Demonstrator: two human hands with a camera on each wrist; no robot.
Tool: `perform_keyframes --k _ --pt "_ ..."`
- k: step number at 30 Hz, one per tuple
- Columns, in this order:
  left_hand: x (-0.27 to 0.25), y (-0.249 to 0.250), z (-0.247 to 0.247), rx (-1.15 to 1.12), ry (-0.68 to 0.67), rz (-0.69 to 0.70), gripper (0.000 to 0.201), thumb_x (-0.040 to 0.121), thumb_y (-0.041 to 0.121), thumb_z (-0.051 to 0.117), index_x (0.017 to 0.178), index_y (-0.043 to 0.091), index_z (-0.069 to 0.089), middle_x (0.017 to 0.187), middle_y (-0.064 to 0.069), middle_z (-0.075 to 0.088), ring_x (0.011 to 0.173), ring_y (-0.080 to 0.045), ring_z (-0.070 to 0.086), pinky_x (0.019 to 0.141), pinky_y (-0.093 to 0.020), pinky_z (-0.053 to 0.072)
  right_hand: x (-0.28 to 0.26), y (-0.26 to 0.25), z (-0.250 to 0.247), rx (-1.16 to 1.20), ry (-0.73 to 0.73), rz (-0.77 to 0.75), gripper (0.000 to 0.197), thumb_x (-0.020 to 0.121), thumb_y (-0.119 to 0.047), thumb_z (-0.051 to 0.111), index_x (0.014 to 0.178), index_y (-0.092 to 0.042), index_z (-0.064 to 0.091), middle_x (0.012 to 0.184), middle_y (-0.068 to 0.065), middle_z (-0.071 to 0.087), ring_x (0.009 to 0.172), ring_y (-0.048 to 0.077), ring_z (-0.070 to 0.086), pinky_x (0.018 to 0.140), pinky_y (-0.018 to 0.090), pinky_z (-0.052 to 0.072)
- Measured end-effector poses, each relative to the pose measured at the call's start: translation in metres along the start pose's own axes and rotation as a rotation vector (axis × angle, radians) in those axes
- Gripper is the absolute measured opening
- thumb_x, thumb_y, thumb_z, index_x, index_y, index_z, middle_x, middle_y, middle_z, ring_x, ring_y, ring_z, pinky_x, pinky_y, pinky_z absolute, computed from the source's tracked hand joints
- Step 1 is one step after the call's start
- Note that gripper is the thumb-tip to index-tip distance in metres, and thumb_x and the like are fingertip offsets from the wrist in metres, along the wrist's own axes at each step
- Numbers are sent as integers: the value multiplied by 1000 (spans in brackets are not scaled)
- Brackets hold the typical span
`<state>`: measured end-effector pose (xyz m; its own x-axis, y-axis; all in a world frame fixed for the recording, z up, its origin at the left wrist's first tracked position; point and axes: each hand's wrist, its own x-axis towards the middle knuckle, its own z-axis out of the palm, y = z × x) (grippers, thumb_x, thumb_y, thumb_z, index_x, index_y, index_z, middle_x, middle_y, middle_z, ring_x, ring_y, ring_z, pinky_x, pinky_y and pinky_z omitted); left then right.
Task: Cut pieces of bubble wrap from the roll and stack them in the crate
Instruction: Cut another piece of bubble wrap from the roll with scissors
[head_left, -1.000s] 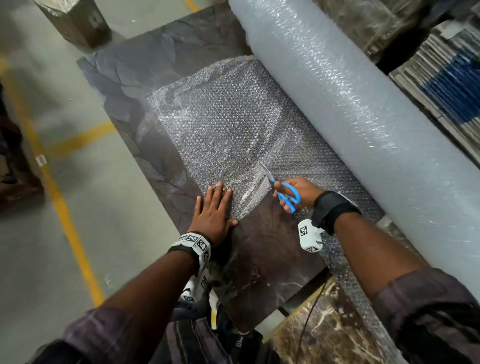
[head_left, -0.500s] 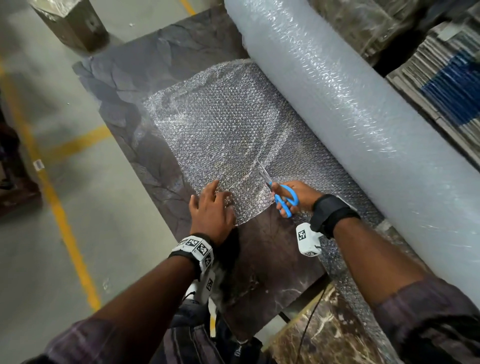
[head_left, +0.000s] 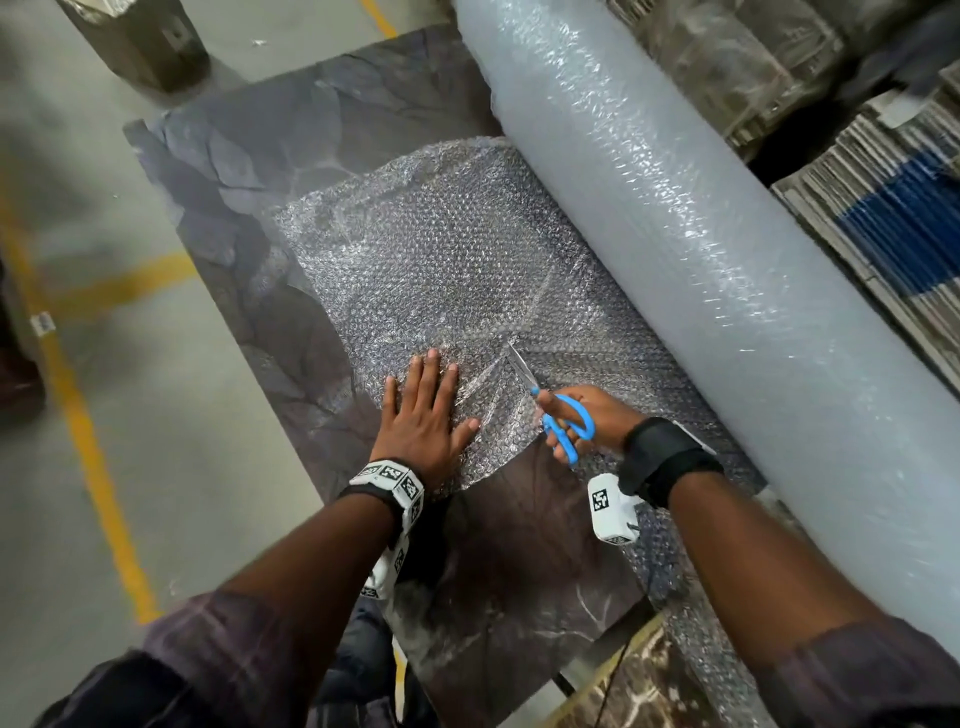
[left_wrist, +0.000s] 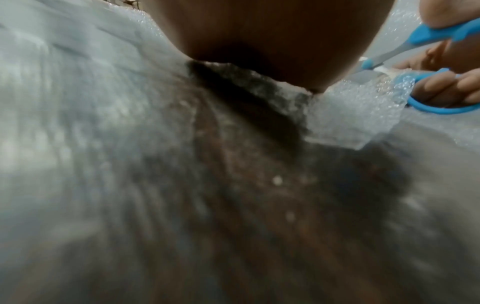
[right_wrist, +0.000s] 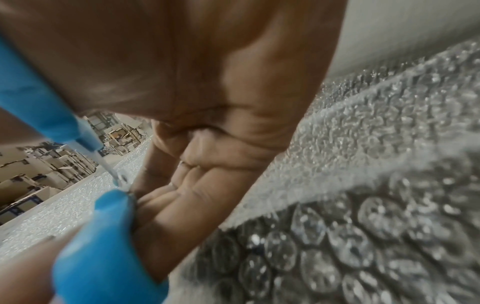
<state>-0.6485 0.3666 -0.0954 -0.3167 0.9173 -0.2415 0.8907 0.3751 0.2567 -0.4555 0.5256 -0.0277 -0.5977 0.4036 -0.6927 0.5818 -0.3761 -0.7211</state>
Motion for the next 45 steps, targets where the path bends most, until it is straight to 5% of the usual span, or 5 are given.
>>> perform_keyframes --k 4,14,24,38,45 --pt "0 -1 1 22 1 7 78 94 70 15 156 26 -3 162 0 -17 148 -19 -19 119 -51 -8 -2 3 -10 -21 -30 29 105 52 -76 78 102 13 55 75 26 59 59 29 63 58 38 58" --pt "-2 -4 -4 22 -50 26 77 94 68 12 155 26 -9 162 -1 -20 147 -19 -22 119 -52 -7 5 -1 -13 -101 -56 24 103 51 -79 76 100 10 58 77 25 63 60 30 65 53 32 57" --pt "6 -3 -11 3 -196 15 82 92 71 18 152 29 -19 156 1 -34 142 -20 -34 114 -49 -20 1 2 -26 -131 -120 28 96 65 -74 72 97 15 58 72 23 60 57 27 62 55 33 55" --pt "7 -2 -20 -5 -287 15 84 93 69 23 152 28 -20 155 0 -36 141 -22 -35 115 -52 -18 0 -3 -28 -239 -118 26 87 68 -79 63 93 4 66 75 20 66 63 31 66 63 40 57" --pt "6 -1 -20 -10 -281 16 84 93 69 24 152 28 -20 155 0 -36 141 -22 -35 115 -52 -18 0 2 -25 -186 -114 31 95 60 -81 68 96 7 65 75 20 64 58 28 63 55 31 54"
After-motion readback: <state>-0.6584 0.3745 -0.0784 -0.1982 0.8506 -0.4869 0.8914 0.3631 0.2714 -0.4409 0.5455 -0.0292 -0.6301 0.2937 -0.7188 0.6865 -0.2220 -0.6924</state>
